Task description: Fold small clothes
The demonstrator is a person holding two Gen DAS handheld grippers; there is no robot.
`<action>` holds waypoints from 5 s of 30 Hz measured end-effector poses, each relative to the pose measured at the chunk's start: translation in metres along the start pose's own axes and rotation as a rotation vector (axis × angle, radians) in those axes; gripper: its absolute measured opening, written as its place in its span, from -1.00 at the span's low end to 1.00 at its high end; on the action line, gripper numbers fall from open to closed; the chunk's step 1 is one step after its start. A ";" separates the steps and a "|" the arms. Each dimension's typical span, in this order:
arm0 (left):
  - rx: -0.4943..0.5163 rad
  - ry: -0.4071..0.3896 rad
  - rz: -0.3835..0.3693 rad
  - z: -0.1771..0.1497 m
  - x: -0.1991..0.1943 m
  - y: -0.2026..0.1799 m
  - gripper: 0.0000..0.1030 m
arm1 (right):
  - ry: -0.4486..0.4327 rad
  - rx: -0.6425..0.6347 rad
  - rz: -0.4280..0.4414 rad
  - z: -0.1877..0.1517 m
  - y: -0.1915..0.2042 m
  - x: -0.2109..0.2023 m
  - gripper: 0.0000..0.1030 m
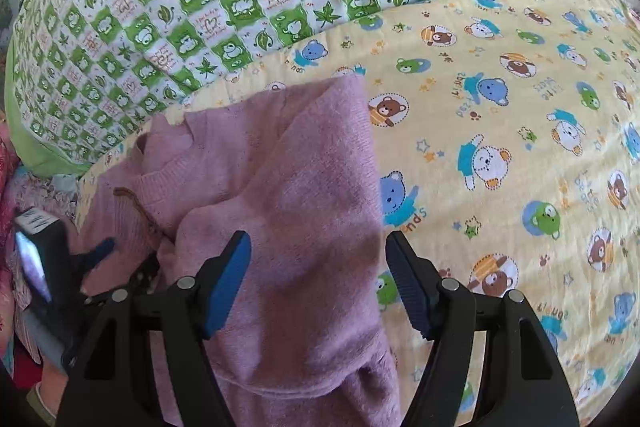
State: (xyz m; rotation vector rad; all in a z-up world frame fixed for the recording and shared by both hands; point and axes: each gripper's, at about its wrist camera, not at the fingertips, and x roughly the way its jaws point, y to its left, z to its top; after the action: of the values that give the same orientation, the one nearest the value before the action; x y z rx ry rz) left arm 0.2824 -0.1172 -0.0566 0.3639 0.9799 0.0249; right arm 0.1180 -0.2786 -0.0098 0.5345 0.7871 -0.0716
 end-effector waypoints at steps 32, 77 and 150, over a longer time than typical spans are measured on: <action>-0.497 -0.116 -0.494 -0.025 -0.037 0.135 -0.74 | -0.135 0.022 0.037 0.023 -0.018 -0.020 -0.84; -0.796 -0.009 -0.141 -0.153 -0.009 0.340 0.36 | 0.034 -0.081 0.068 -0.054 0.064 -0.030 0.17; -0.108 0.028 -0.197 -0.117 0.004 0.206 0.11 | -0.208 -0.186 0.274 0.034 0.155 -0.067 -0.74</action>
State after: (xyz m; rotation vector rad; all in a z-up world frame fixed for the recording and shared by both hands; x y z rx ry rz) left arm 0.2182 0.1109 -0.0540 0.1676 1.0340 -0.0955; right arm 0.1325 -0.1698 0.1228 0.4451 0.5060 0.1948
